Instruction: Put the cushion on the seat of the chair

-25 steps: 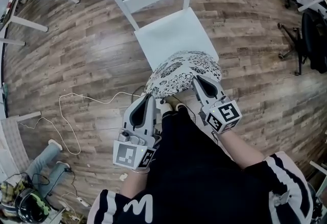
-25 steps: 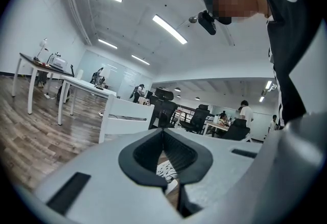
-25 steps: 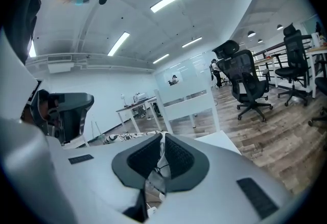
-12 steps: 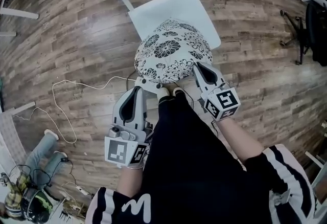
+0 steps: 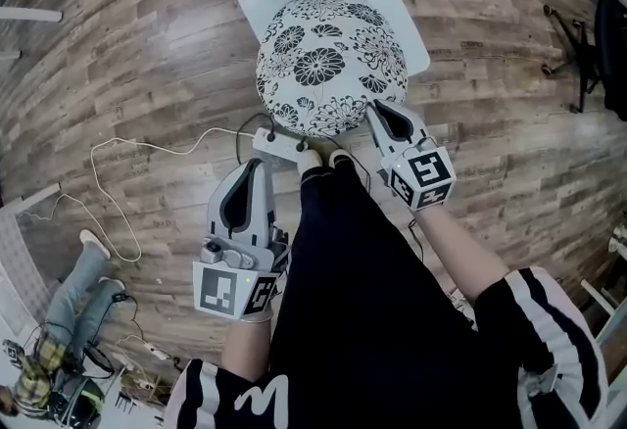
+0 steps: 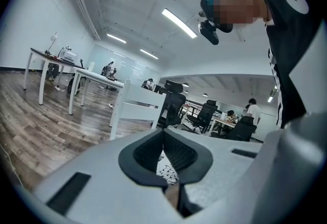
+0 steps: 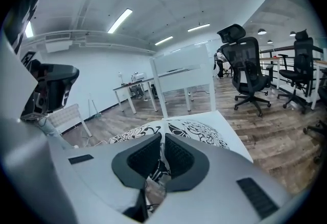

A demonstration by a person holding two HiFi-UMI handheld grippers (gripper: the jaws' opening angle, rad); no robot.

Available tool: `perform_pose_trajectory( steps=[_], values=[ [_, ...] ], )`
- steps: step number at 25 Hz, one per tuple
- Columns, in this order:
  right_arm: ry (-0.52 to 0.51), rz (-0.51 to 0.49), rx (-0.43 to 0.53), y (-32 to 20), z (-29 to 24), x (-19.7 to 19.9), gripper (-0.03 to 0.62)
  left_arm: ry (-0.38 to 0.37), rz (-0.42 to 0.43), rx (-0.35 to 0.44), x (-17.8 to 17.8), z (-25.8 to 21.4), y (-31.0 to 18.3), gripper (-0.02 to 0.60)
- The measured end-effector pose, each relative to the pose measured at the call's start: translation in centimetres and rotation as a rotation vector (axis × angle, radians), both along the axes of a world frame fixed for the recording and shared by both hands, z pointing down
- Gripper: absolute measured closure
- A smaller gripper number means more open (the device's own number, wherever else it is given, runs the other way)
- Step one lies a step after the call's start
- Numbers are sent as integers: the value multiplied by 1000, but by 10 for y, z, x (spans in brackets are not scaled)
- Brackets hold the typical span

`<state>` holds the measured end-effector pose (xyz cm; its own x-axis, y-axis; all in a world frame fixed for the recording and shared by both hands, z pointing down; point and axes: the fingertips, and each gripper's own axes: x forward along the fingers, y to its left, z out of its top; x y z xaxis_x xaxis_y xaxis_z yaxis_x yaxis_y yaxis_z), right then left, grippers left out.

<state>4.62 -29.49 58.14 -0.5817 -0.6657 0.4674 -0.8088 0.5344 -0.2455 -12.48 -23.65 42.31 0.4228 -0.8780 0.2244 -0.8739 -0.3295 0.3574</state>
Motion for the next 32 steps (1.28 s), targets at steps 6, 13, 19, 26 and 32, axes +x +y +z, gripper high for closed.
perform_pose_trajectory(
  steps=[6, 13, 19, 26, 32],
  values=[
    [37, -28, -24, -7, 33, -5, 559, 4, -15, -26, -3, 17, 3, 575],
    [67, -58, -23, -15, 55, -10, 559, 5, -25, -41, -6, 33, 2, 575],
    [102, -69, -32, -30, 73, -17, 559, 11, -30, -68, -14, 41, 1, 575],
    [127, -81, -54, -36, 97, -18, 559, 14, -25, -86, -9, 51, 3, 575],
    [154, -111, -60, -39, 113, -19, 559, 22, -6, -83, 0, 55, -4, 575]
  ],
)
